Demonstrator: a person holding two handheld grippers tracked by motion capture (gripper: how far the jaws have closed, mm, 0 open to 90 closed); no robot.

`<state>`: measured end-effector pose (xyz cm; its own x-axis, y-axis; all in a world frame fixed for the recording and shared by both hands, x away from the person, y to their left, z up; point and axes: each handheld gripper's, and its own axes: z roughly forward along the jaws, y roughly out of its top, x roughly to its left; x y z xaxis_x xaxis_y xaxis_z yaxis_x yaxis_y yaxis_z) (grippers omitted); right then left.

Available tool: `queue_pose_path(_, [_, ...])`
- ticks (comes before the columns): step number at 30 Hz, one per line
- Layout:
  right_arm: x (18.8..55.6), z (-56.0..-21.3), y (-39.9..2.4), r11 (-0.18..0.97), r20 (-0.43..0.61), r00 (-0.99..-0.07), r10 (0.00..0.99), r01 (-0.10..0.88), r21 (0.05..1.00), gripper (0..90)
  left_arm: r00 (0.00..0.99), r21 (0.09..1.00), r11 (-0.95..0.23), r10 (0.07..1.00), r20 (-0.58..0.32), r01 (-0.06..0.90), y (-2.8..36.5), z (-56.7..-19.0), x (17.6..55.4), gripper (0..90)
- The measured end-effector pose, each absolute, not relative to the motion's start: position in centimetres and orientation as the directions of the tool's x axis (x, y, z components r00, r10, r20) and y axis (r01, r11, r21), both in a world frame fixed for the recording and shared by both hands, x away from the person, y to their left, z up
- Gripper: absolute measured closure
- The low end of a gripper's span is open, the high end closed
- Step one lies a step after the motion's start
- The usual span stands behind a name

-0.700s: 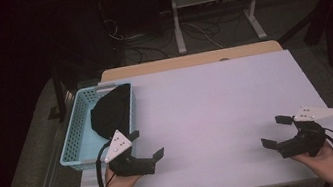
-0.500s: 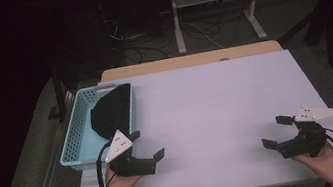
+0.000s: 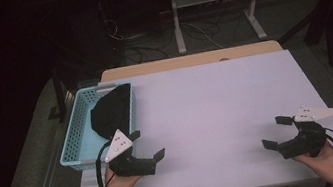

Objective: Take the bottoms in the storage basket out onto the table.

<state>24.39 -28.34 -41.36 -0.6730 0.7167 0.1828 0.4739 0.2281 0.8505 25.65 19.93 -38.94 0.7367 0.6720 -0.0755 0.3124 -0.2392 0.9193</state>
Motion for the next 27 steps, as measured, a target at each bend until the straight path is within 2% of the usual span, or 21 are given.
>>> queue_pose_path(27, [24.5,-41.5,-28.1,0.245,0.180,-0.685,0.706,0.475,0.845,0.0,0.752,0.895,-0.288,0.655,-0.074,0.340,19.4,-36.8,26.2,0.0])
